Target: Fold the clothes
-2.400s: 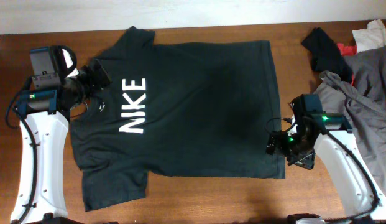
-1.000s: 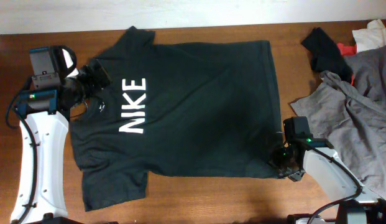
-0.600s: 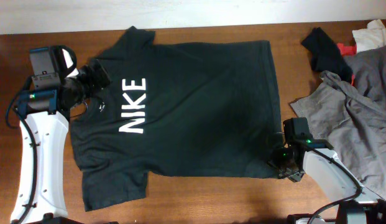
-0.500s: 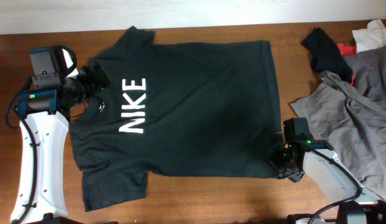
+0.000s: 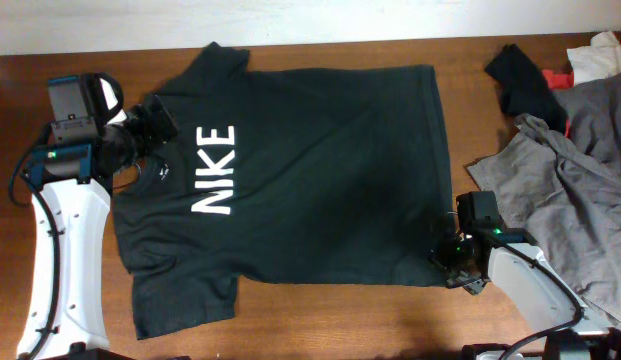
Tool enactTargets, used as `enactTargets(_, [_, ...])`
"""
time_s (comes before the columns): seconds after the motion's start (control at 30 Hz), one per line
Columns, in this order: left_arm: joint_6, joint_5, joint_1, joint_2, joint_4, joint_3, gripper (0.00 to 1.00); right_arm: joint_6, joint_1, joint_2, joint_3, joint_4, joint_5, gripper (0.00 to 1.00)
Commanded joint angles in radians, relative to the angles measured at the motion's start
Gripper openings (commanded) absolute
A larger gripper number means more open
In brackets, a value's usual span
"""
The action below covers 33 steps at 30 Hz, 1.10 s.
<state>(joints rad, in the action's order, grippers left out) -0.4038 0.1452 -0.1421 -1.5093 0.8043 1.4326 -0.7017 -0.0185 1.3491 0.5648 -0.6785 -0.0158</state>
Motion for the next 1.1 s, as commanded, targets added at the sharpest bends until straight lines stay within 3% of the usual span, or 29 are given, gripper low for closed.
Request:
enactTargets(0.0, [0.009, -0.004, 0.003, -0.002, -0.001, 0.016, 0.99, -0.012, 0.004, 0.032, -0.030, -0.025, -0.020, 0.71])
enactTargets(0.37, [0.009, -0.003, 0.003, -0.002, -0.001, 0.016, 0.99, -0.006, 0.005, 0.032, 0.112, -0.234, 0.035, 0.75])
enactTargets(0.5, [0.009, -0.003, 0.003, -0.002, -0.001, 0.016, 0.99, -0.007, 0.005, 0.032, 0.088, -0.213, -0.013, 0.70])
enactTargets(1.07, [0.009, -0.003, 0.003, -0.002, -0.001, 0.016, 0.99, -0.060, 0.005, 0.032, 0.011, -0.098, -0.025, 0.69])
